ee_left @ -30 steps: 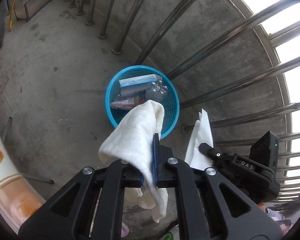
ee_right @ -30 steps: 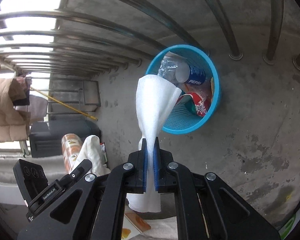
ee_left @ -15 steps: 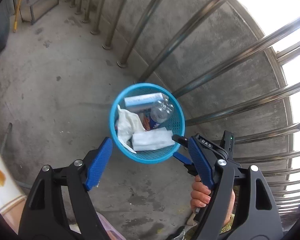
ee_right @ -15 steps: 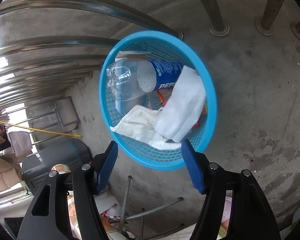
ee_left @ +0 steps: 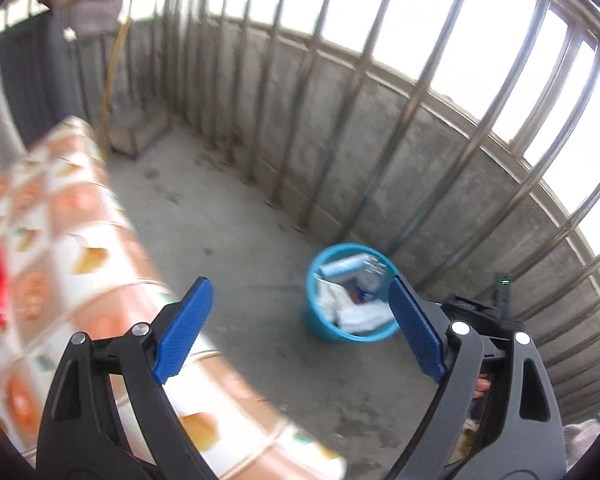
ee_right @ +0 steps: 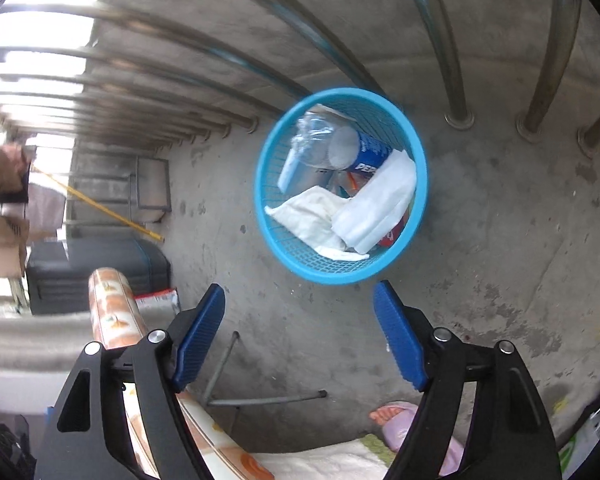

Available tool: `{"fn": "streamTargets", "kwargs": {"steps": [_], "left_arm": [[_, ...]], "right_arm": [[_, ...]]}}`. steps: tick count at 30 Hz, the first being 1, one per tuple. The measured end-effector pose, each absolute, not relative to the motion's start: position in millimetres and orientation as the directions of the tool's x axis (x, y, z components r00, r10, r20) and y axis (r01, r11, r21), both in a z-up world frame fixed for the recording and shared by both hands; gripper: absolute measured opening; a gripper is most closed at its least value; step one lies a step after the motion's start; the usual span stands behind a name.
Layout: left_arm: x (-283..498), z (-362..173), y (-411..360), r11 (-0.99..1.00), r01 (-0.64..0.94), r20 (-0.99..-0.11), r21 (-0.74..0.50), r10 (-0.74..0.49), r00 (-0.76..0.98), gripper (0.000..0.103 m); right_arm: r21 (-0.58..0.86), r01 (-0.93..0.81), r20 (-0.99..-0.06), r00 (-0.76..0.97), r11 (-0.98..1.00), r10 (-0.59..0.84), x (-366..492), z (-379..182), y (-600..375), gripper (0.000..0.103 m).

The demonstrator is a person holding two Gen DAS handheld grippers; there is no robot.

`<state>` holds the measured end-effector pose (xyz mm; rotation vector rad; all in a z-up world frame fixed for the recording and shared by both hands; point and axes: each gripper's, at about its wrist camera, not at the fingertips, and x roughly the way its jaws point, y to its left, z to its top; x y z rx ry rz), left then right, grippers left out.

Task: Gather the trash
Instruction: 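Move both open tools back toward the clear cup and red wrapper, then grasp the clear plastic cup with the left tool while the right tool grasps the red wrapper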

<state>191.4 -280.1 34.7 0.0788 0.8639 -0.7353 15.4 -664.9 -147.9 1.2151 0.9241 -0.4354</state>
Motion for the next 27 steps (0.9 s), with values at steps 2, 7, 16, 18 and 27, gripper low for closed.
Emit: {"fn": "streamTargets", "kwargs": {"steps": [2,7,16,18,27], "left_arm": [[181.1,42.7,-246.8,0.786,0.587,-0.693,-0.194,-0.533,0.485,0.086],[165.5,57.8,-166.9,0.861,0.488,-0.654,-0.147,-0.455,0.605,0.086],[154.0,48.2,-35.3,0.955,0.236,-0.57,-0.178,-0.295,0.766,0.086],[160.0,40.6,-15.3,0.953,0.213,-0.567,-0.216,-0.3,0.767,0.086],[200.6,-1.0,27.9,0.894,0.109,-0.57,-0.434,-0.367,0.735,0.083]], "right_arm": [[0.59,0.702,-0.8,0.575,0.399,0.172,20.2,-123.5,-647.8,0.076],[0.51,0.576,-0.81,0.572,0.638,0.132,47.5,-50.2,-588.3,0.076],[0.449,0.169,-0.745,0.613,0.877,0.263,102.4,51.2,-437.8,0.076],[0.451,0.098,-0.746,0.586,0.887,0.315,116.8,57.6,-404.3,0.076],[0.534,-0.083,-0.759,0.393,0.842,0.52,186.7,33.0,-273.0,0.076]]}}
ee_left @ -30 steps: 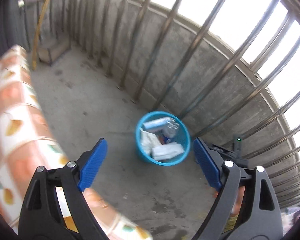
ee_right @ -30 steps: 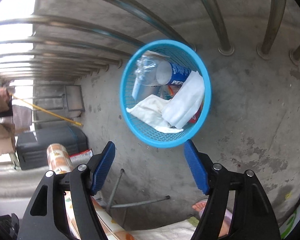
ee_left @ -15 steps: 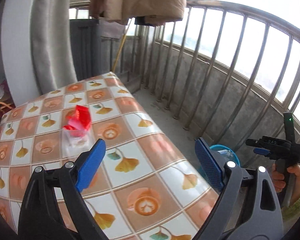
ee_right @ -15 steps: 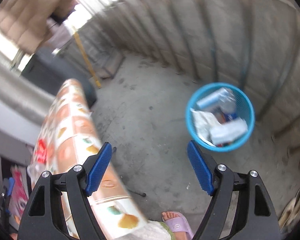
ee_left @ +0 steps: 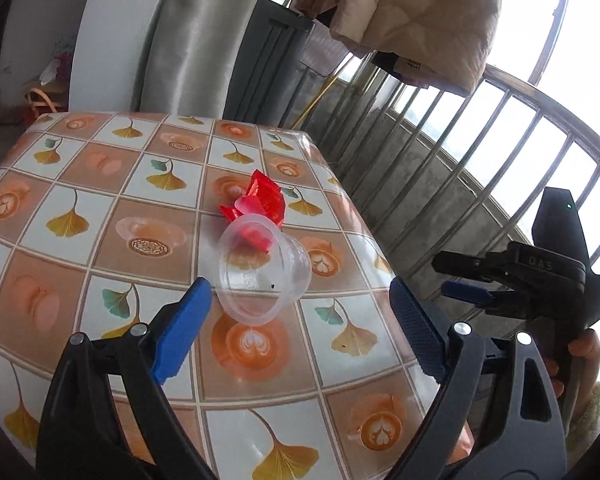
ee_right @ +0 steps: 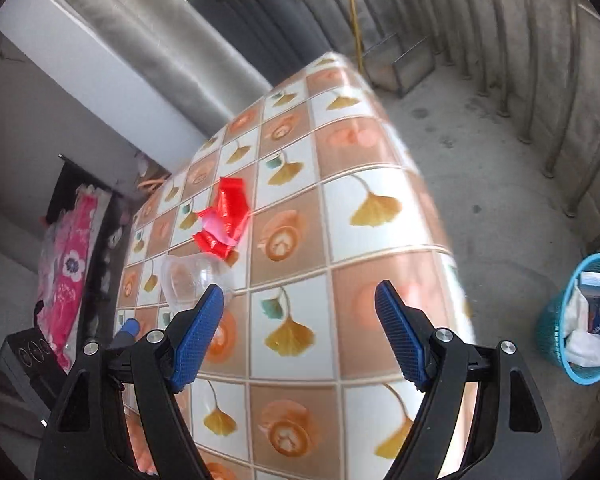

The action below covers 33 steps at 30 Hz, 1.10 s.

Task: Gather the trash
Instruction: 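Grasp the clear plastic cup with the left tool while the right tool grasps the red wrapper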

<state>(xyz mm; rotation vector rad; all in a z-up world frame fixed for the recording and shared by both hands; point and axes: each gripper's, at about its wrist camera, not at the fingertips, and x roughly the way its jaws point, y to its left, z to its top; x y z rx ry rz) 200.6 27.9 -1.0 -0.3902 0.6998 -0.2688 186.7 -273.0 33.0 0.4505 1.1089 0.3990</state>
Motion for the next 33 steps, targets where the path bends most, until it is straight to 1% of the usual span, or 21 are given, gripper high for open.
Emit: {"fn": "streamTargets", "kwargs": {"steps": [4,6,7,8,9,10,11,12,14,18,20,23,28,31,32,33], "left_arm": [[218.4,-11.8,27.8,0.892,0.093,-0.583,-0.443,-0.365,0.726,0.069],[225.4,-16.2,28.7,0.884,0.077,-0.587,-0.461,-0.369,0.721,0.058],[228.8,-18.5,29.0,0.881,0.069,-0.591,-0.468,-0.371,0.716,0.054],[232.4,-21.2,29.8,0.876,0.065,-0.593,-0.477,-0.375,0.712,0.046],[235.4,-23.6,29.9,0.874,0.061,-0.598,-0.482,-0.379,0.706,0.04],[238.0,-25.7,30.1,0.872,0.059,-0.602,-0.485,-0.383,0.701,0.036],[239.2,-27.8,29.9,0.869,0.062,-0.604,-0.491,-0.39,0.695,0.03],[239.9,-29.0,29.5,0.868,0.064,-0.606,-0.493,-0.396,0.69,0.026],[241.1,-30.6,29.6,0.864,0.076,-0.601,-0.497,-0.406,0.688,0.023],[238.7,-27.4,29.1,0.864,0.094,-0.596,-0.494,-0.416,0.687,0.01],[234.8,-24.4,31.4,0.865,0.097,-0.592,-0.492,-0.414,0.692,0.006],[228.8,-21.4,39.8,0.866,0.086,-0.593,-0.492,-0.406,0.695,0.004],[214.1,-14.3,58.8,0.877,0.062,-0.606,-0.476,-0.378,0.7,0.004],[202.7,-10.5,70.7,0.896,0.047,-0.623,-0.442,-0.345,0.702,0.004],[199.3,-10.1,74.2,0.9,0.042,-0.63,-0.434,-0.336,0.7,0.004],[195.6,-10.0,77.3,0.902,0.038,-0.634,-0.429,-0.331,0.699,0.004]], "right_arm": [[0.566,-0.069,-0.763,0.333,0.821,0.554,222.2,13.9,-236.1,0.076],[0.581,-0.054,-0.762,0.313,0.812,0.567,241.7,5.6,-223.3,0.076],[0.588,-0.046,-0.761,0.306,0.807,0.572,250.1,0.3,-220.2,0.076],[0.595,-0.039,-0.76,0.299,0.803,0.578,256.8,-3.2,-216.9,0.076],[0.601,-0.03,-0.759,0.29,0.799,0.582,264.4,-7.1,-212.7,0.074],[0.602,-0.026,-0.761,0.284,0.798,0.584,271.2,-11.3,-208.9,0.073],[0.605,-0.021,-0.762,0.274,0.796,0.586,277.1,-14.6,-205.0,0.072],[0.607,-0.015,-0.764,0.264,0.794,0.589,282.8,-17.9,-200.9,0.071],[0.598,-0.011,-0.775,0.246,0.801,0.582,292.6,-23.1,-192.9,0.068],[0.571,-0.011,-0.797,0.232,0.821,0.558,308.6,-31.8,-177.8,0.06],[0.574,-0.007,-0.795,0.236,0.819,0.559,315.4,-35.3,-176.0,0.056],[0.575,-0.016,-0.792,0.241,0.818,0.561,321.6,-36.9,-169.0,0.05],[0.535,-0.07,-0.811,0.238,0.842,0.535,328.2,-37.0,-150.3,0.038],[0.506,-0.104,-0.826,0.228,0.856,0.516,328.5,-36.6,-135.7,0.029],[0.489,-0.116,-0.835,0.227,0.865,0.502,327.6,-36.6,-131.2,0.024],[0.456,-0.135,-0.848,0.234,0.88,0.475,326.0,-34.8,-125.3,0.021]]}}
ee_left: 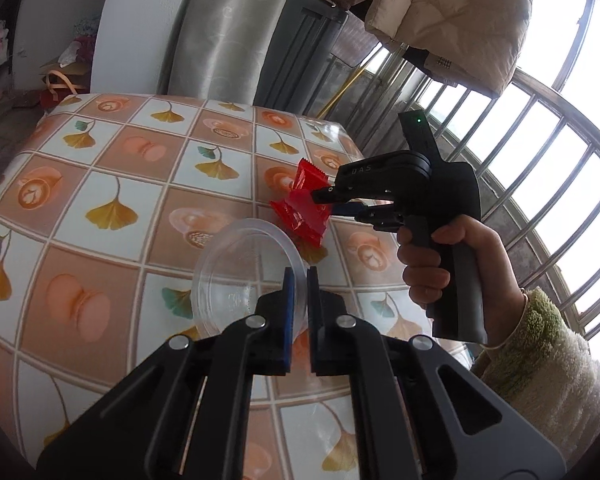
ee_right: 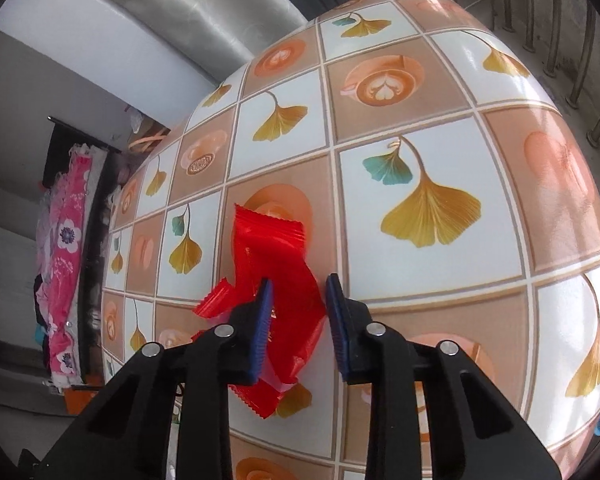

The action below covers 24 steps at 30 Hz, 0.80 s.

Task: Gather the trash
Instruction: 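Grasp the clear plastic cup with the left tool while the right tool grasps the red wrapper, then lift the clear cup and red wrapper off the table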

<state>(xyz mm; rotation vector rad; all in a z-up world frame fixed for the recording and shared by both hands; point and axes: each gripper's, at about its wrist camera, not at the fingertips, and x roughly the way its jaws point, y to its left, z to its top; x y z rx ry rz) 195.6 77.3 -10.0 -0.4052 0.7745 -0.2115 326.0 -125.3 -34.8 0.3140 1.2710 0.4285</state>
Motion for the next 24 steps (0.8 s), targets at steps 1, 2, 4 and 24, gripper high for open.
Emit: {"fn": "streamTargets", "kwargs": {"steps": [1,2,4,24], "left_arm": [[191.7,-10.0,81.0,0.905,0.033,-0.639,-0.425,-0.325,0.697,0.004],[188.6,-10.0,83.8,0.907,0.027,-0.644,-0.419,-0.318,0.696,0.004],[182.5,-9.9,88.7,0.909,0.016,-0.65,-0.417,-0.311,0.694,0.004],[160.1,-3.1,64.1,0.929,0.117,-0.676,-0.351,-0.338,0.654,0.004]], "right_arm": [[0.429,-0.154,-0.859,0.237,0.89,0.454,324.4,-33.5,-121.4,0.019],[0.401,-0.171,-0.868,0.241,0.9,0.433,322.5,-32.5,-117.3,0.015],[0.343,-0.205,-0.886,0.254,0.917,0.389,318.3,-29.9,-111.7,0.012],[0.456,-0.157,-0.854,0.199,0.876,0.48,198.0,-26.2,-201.1,0.006]]}}
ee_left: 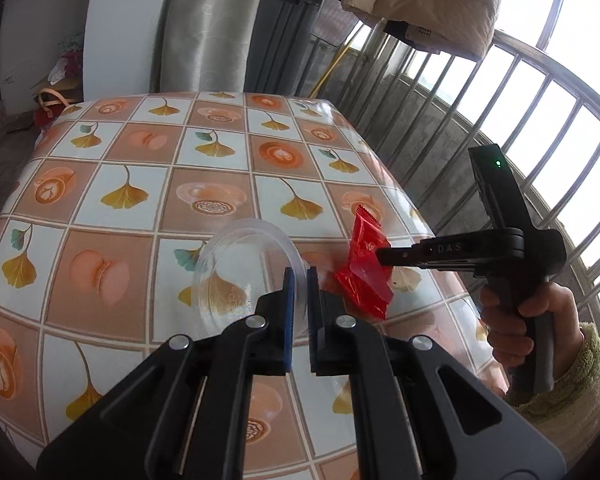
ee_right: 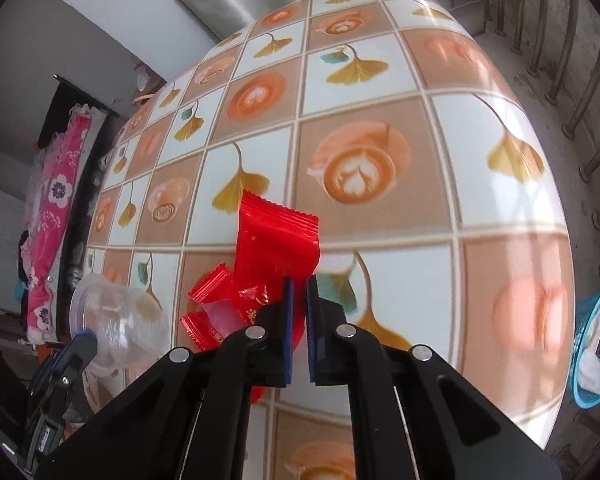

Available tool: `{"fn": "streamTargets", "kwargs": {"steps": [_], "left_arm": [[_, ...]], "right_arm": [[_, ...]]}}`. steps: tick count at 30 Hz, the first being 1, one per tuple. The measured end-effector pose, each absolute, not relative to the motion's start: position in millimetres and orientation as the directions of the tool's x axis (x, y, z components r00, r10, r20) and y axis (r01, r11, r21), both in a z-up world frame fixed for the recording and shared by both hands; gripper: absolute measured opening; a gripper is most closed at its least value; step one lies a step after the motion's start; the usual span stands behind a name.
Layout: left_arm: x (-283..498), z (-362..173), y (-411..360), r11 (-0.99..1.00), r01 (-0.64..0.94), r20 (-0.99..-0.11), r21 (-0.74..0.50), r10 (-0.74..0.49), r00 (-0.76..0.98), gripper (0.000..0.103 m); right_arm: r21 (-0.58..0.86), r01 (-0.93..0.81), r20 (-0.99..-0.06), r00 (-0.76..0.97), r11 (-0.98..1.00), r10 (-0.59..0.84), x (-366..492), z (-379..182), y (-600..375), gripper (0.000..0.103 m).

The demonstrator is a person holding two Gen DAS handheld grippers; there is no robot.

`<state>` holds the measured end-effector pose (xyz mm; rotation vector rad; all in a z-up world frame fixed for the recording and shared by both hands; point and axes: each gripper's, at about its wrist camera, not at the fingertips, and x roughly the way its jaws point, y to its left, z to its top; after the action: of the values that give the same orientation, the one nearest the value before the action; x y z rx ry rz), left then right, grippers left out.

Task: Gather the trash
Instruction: 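Lift the clear cup and red wrapper off the table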

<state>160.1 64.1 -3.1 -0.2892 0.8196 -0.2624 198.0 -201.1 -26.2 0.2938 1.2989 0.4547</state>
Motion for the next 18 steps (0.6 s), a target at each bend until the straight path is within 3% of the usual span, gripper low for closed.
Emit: {"fn": "streamTargets", "kwargs": {"steps": [18], "left_arm": [[143.9,12.4,11.8,0.943,0.21,-0.676,-0.257,-0.331,0.658,0.004]], "right_arm": [[0.696,0.007,-0.694,0.262,0.718,0.671,128.4,-31.1,-276.3,0.005]]}}
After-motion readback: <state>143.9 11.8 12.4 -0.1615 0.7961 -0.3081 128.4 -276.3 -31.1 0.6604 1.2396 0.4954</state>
